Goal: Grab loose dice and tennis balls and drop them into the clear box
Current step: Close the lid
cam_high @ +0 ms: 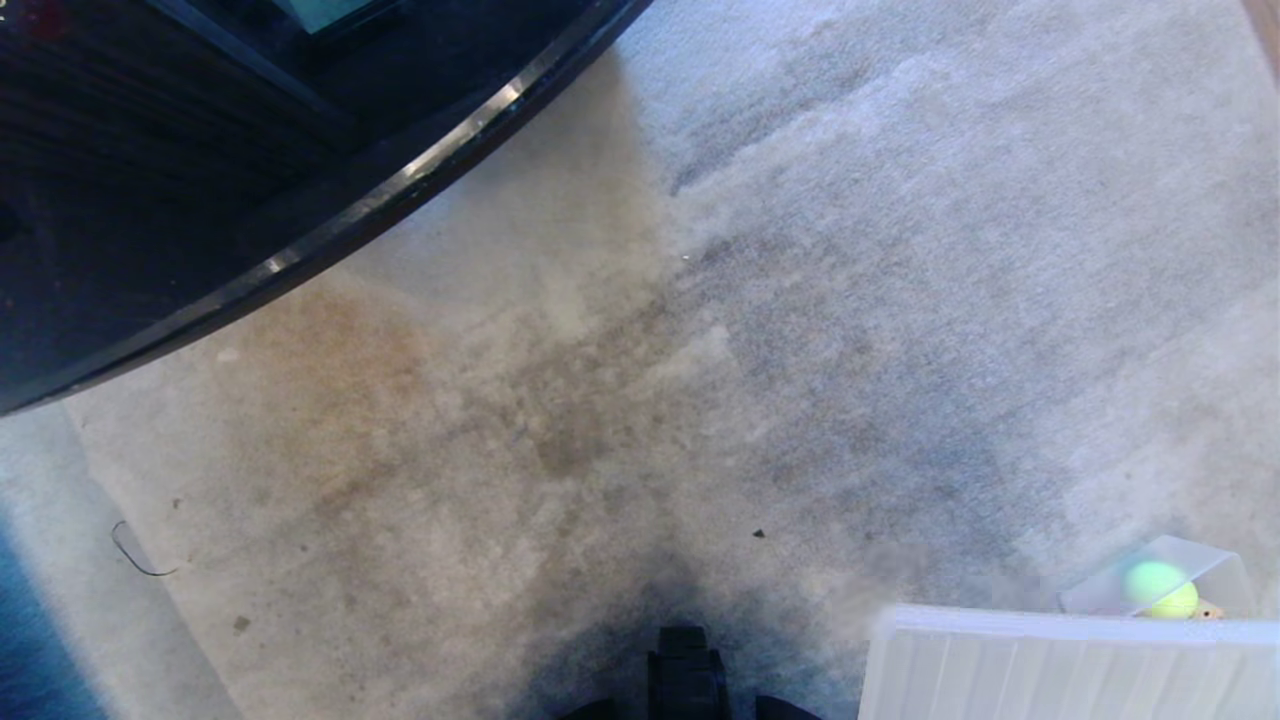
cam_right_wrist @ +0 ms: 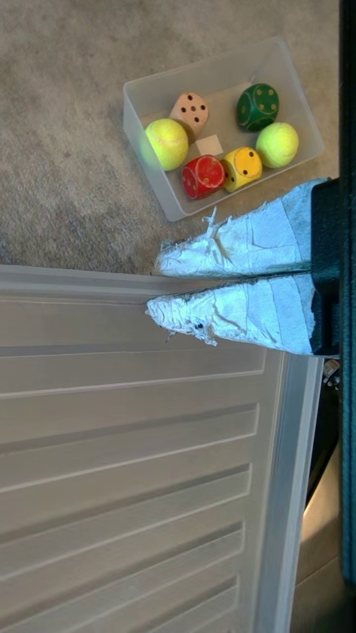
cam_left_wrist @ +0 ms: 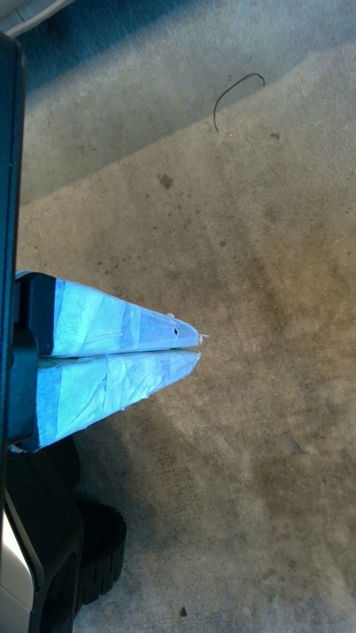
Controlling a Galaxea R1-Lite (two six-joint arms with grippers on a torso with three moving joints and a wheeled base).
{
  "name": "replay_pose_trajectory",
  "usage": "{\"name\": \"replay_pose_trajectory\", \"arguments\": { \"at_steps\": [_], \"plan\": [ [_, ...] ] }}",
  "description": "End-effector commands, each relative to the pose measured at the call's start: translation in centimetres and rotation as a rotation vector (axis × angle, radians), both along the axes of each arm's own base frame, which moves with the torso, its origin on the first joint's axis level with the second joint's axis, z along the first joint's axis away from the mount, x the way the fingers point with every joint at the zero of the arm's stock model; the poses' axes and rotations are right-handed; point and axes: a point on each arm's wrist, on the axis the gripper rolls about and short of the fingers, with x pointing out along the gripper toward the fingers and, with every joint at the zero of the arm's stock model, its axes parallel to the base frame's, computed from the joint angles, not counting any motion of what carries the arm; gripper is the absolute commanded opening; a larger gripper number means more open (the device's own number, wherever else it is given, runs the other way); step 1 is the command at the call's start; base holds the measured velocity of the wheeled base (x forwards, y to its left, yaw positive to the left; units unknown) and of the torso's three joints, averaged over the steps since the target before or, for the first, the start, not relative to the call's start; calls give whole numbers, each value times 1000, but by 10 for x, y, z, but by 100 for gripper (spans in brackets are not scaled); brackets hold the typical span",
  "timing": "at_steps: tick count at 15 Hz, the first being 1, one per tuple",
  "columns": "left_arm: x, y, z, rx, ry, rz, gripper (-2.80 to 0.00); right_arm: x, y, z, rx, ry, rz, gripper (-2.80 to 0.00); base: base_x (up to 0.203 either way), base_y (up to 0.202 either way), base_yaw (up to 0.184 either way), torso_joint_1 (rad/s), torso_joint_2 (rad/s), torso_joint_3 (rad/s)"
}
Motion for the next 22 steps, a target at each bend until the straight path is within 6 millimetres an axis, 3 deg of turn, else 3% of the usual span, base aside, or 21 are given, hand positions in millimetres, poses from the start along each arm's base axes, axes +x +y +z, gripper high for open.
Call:
{"name": "replay_pose_trajectory", "arguments": {
  "at_steps": [1,22],
  "plan": [
    [0,0,0,-1,-1,1,-280,1,0,-1,-8,9,7,-280,0,0,0,0,0,0],
    [0,0,0,-14,0,2,-280,1,0,-1,24,5,2,-280,0,0,0,0,0,0]
  ]
}}
